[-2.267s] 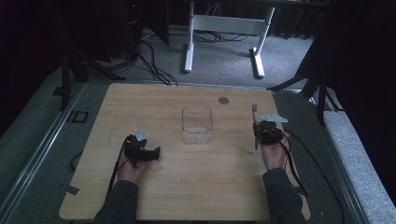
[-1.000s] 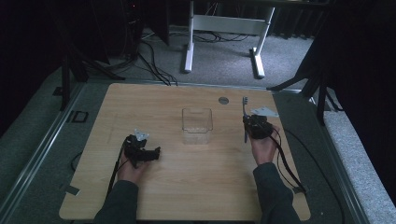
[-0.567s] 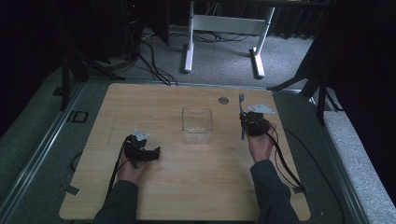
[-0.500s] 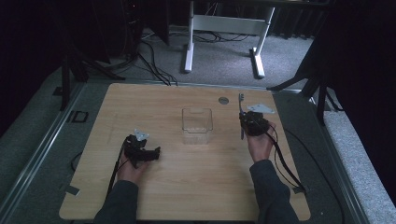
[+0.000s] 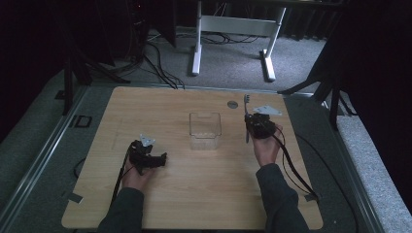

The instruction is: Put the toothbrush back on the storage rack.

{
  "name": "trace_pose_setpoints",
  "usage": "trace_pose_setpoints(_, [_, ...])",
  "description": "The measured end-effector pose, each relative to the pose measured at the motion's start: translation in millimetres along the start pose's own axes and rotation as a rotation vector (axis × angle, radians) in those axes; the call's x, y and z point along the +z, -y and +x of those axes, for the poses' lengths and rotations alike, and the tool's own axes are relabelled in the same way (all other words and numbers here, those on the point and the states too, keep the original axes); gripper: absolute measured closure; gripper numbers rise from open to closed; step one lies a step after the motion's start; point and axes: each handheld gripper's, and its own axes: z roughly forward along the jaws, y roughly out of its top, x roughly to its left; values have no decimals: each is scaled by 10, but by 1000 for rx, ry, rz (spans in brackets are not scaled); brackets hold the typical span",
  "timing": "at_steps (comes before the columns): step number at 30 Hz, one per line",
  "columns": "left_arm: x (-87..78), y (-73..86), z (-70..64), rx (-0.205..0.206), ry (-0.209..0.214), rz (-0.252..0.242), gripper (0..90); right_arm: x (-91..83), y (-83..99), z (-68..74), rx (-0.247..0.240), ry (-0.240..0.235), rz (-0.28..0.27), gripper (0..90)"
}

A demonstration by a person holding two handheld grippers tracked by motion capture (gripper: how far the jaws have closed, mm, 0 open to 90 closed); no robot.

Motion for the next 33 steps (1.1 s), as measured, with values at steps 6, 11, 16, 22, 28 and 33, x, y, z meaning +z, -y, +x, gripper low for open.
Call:
trace_pose_setpoints(6, [0, 0, -1, -2, 1, 0, 111, -17, -49, 23, 23, -20, -24, 813])
trace_pose_setpoints(11, [0, 0, -1, -1, 1, 0, 111, -48, -49, 25, 20, -19, -40, 813])
trace_pose_setpoints(16, [0, 0, -1, -1, 1, 0, 111, -80, -66, 18, 42, -32, -63, 813])
trace_pose_setpoints(22, [0, 0, -1, -2, 1, 0, 111, -117, -74, 14, 49, -43, -78, 813])
trace_pose_setpoints(28, [0, 0, -1, -2, 0, 0, 111, -146, -84, 8, 49, -43, -95, 813])
trace_pose_setpoints(33, [1, 0, -2, -3, 0, -1, 111, -191, -123, 26, 28, -37, -111, 813])
